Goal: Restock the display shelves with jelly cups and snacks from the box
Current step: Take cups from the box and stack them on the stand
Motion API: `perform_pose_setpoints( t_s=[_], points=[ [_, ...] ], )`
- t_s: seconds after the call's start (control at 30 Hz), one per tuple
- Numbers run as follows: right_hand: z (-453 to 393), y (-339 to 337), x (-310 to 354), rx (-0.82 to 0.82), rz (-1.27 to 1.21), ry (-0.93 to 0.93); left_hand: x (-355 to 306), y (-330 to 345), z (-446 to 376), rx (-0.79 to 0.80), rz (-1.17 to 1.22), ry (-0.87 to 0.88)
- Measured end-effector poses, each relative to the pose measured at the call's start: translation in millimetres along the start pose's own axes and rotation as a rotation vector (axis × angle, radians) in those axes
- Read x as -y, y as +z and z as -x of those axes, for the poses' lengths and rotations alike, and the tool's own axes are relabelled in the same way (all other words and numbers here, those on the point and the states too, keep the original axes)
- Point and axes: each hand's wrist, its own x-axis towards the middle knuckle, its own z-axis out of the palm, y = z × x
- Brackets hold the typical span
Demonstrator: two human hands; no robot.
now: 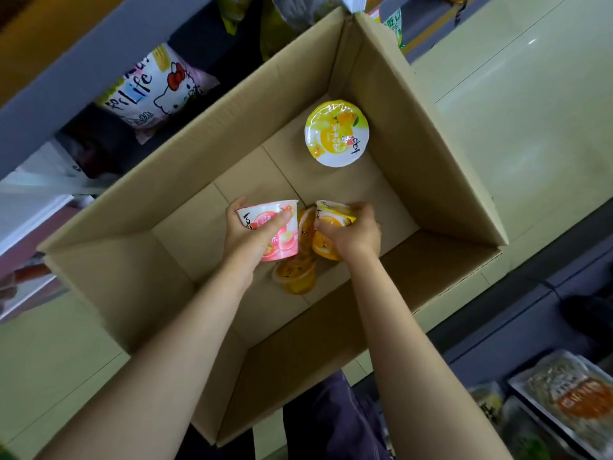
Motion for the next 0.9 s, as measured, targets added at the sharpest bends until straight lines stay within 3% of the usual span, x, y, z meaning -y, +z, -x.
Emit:
perform_pose_setpoints(
  t_s=[0.17, 0.4, 0.67, 0.8, 0.9],
  points=[
    [24.2, 0.0, 5.5, -0.045, -0.073, -0.244, -1.1, -17.2, 5.6, 0.003, 0.025, 0.056],
    [132.1, -16.7, 43.5, 0.064, -0.4, -0.616, -34.4, -72.5, 64.6, 0.009, 0.238, 0.255],
    [330.8, 8.2, 104.6, 0.021, -0.565, -0.947, -86.0, -235.1, 188.2, -0.068, 0.426, 0.588],
    [440.7, 36.6, 128.2, 0.084, -0.661, -1.087, -98.4, -332.2, 265.3, -0.15, 0.457, 0.814],
    [519.8, 59.4, 152.1, 0.146, -0.663, -1.186, -107.5, -406.8, 314.5, -0.23, 0.505, 0.887]
  ],
)
